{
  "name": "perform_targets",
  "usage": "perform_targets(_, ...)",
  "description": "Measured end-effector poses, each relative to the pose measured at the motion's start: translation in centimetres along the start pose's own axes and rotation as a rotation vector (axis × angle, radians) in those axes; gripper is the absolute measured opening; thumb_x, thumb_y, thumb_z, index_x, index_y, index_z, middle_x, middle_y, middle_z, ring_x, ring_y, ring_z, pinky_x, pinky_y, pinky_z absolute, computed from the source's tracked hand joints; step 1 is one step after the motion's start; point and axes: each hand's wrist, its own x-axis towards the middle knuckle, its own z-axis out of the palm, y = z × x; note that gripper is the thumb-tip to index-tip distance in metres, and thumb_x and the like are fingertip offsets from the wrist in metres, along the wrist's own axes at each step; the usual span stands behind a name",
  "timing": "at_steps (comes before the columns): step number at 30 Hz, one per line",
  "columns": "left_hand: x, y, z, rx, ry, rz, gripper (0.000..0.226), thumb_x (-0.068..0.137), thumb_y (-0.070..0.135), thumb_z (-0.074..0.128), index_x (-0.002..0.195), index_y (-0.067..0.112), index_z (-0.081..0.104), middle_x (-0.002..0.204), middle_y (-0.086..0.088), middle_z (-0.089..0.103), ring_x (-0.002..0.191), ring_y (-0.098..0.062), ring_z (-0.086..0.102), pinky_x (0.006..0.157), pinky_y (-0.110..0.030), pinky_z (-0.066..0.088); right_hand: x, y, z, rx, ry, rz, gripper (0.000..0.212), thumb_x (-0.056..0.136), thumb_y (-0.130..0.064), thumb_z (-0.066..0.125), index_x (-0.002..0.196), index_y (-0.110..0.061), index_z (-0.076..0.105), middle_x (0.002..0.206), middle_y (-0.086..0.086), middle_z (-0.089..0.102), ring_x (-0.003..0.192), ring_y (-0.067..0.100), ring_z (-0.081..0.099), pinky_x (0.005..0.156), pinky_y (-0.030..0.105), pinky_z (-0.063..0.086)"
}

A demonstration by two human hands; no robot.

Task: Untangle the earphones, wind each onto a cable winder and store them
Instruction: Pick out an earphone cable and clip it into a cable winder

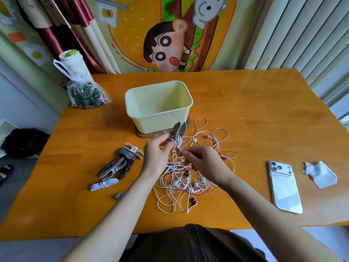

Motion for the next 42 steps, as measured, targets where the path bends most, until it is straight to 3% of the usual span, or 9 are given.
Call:
perform_targets(5,-0.1,-1.0,-0.4,0.218,0.004,0.067,0.036,0.087,0.0,0.063,0.123,0.005,0.062,0.1,0.001,0.056,0.092,-0.009,0.053,0.071,0.004,0.036,-0.4,-0.8,-1.5,-0.105,-0.02,-0.074,0.021,0.095,-0.023,0.055,0.092,-0.01,0.072,0.063,-0.009,0.059,0.049,0.0,0.049,0.047,0.011,0.038)
perform_targets(14,-1.3,-1.2,-0.7,0.098,-0.347,0.002,0.036,0.089,0.003,0.06,0.123,0.015,0.063,0.095,0.017,0.059,0.096,0.002,0.055,0.086,-0.008,0.039,1.4,-0.4,-5.0,-0.24,0.19,-0.099,0.02,0.093,-0.023,0.058,0.083,-0.014,0.072,0.063,-0.009,0.061,0.04,0.0,0.046,0.039,0.01,0.032)
perform_targets(19,-1.8,0.7,-0.7,-0.304,-0.375,-0.065,0.03,0.085,0.005,0.063,0.112,0.016,0.068,0.107,-0.004,0.068,0.104,-0.011,0.063,0.091,-0.021,0.048,1.6,1.0,-4.9,-0.132,0.244,-0.041,0.023,0.09,-0.023,0.062,0.072,-0.01,0.067,0.05,-0.003,0.053,0.035,0.005,0.041,0.039,0.012,0.03)
perform_targets(24,-1.5,2.8,-0.5,-0.692,-0.28,-0.142,0.028,0.076,0.014,0.062,0.095,0.028,0.077,0.101,0.008,0.073,0.101,-0.007,0.065,0.084,-0.02,0.05,1.3,1.5,-3.3,-0.101,0.238,-0.064,0.031,0.092,-0.024,0.059,0.062,-0.031,0.06,0.048,-0.015,0.053,0.043,0.004,0.035,0.043,0.015,0.026)
perform_targets(29,-0.8,2.9,-0.4,-0.898,-0.127,-0.28,0.029,0.079,0.013,0.058,0.106,0.018,0.067,0.105,0.004,0.072,0.102,-0.011,0.065,0.09,-0.026,0.052,0.8,1.2,-1.5,-0.119,0.149,-0.09,0.022,0.095,-0.022,0.054,0.082,-0.013,0.07,0.06,-0.009,0.057,0.037,0.003,0.038,0.039,0.012,0.024)
perform_targets(33,-0.6,2.0,-0.2,-0.849,0.035,-0.373,0.024,0.09,0.005,0.055,0.109,0.014,0.065,0.113,-0.006,0.068,0.11,-0.022,0.061,0.094,-0.032,0.051,0.2,1.0,-0.2,-0.151,0.095,-0.092,0.022,0.096,-0.021,0.052,0.096,-0.01,0.071,0.066,-0.007,0.059,0.039,0.001,0.044,0.039,0.011,0.029)
perform_targets(36,-0.6,1.0,0.2,-0.634,0.126,-0.382,0.023,0.092,0.006,0.058,0.105,0.022,0.068,0.106,-0.002,0.071,0.107,-0.021,0.064,0.092,-0.034,0.052,0.0,0.8,0.2,-0.17,0.079,-0.1,0.022,0.097,-0.019,0.051,0.102,-0.01,0.07,0.068,-0.005,0.059,0.041,-0.003,0.048,0.041,0.01,0.032)
perform_targets(39,-0.7,0.4,0.3,-0.306,0.169,-0.255,0.029,0.091,0.007,0.061,0.096,0.035,0.067,0.094,0.013,0.07,0.097,-0.009,0.065,0.089,-0.028,0.052,-0.4,0.7,0.5,-0.219,0.029,-0.116,0.023,0.097,-0.021,0.051,0.107,-0.015,0.07,0.068,-0.011,0.059,0.045,-0.004,0.051,0.045,0.01,0.035)
perform_targets(42,-0.6,-0.6,0.2,-0.051,0.146,-0.097,0.025,0.089,0.006,0.062,0.105,0.023,0.07,0.096,0.005,0.068,0.097,-0.013,0.063,0.081,-0.02,0.051,-0.7,0.4,0.5,-0.295,-0.035,-0.16,0.024,0.097,-0.023,0.051,0.11,-0.018,0.069,0.071,-0.014,0.061,0.058,-0.005,0.059,0.052,0.011,0.041)
